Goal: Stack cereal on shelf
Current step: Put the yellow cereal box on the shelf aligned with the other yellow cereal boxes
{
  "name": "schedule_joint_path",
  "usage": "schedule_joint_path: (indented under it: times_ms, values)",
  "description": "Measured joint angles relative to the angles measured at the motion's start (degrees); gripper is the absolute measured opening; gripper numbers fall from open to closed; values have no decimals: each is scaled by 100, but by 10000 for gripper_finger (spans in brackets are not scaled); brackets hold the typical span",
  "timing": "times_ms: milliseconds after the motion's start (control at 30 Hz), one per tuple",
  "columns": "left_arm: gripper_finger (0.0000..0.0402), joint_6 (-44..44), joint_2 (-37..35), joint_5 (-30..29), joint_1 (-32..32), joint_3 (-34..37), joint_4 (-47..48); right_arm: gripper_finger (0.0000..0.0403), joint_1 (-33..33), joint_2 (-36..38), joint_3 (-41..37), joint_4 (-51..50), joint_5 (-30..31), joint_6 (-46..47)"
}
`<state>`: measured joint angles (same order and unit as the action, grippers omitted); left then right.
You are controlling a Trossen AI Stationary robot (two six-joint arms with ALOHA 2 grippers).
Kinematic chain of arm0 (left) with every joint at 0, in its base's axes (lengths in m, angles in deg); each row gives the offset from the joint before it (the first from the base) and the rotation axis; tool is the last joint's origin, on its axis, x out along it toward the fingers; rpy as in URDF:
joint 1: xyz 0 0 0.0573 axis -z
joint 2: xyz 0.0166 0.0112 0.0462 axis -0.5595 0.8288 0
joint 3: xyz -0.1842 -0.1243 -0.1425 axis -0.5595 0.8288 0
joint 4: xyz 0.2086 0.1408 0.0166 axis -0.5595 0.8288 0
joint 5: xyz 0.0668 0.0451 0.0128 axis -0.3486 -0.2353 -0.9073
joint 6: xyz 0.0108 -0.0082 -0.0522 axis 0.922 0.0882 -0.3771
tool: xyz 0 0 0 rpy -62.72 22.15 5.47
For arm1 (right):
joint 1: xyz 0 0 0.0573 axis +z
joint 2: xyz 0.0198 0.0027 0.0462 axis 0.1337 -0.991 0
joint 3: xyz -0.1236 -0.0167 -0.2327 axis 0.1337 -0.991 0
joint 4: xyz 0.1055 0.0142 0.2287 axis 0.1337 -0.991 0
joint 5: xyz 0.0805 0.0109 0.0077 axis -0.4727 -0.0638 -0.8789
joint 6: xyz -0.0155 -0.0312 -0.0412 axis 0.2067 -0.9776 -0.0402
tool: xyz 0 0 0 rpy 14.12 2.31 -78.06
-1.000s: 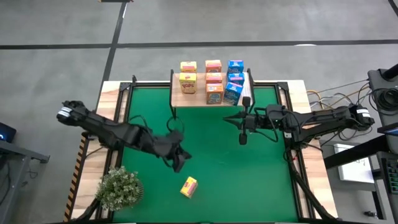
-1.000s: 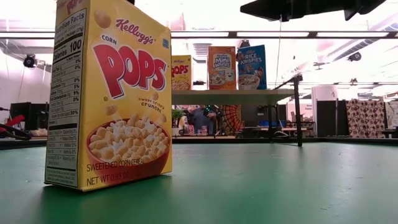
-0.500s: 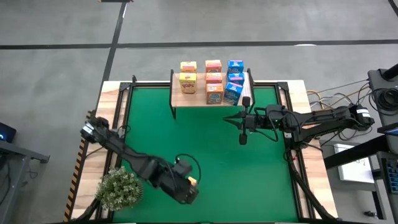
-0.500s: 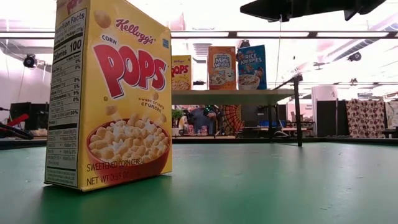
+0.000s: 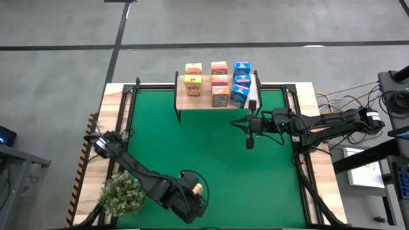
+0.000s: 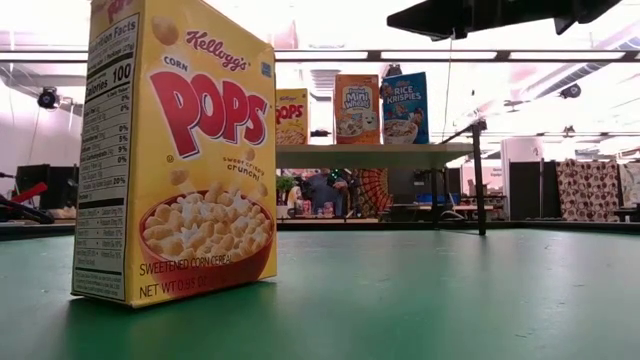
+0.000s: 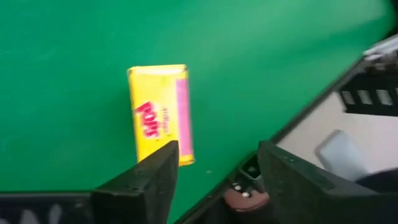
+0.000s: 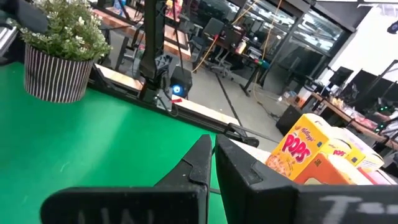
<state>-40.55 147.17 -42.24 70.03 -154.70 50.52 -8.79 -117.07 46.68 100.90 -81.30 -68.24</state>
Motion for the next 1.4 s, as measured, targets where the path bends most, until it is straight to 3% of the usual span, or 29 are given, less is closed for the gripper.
schedule_joint_path:
  times_ms: [167,600,1400]
  values:
    - [230,-378,301,-1,0,-381,522,13,0,0,0,-74,2,40]
    - [232,-366,1096,-7,35,-1547,1698,13,0,-1,0,-117,10,34]
    - [221,-33,1169,-298,37,-924,1516,13,0,0,0,-159,11,125]
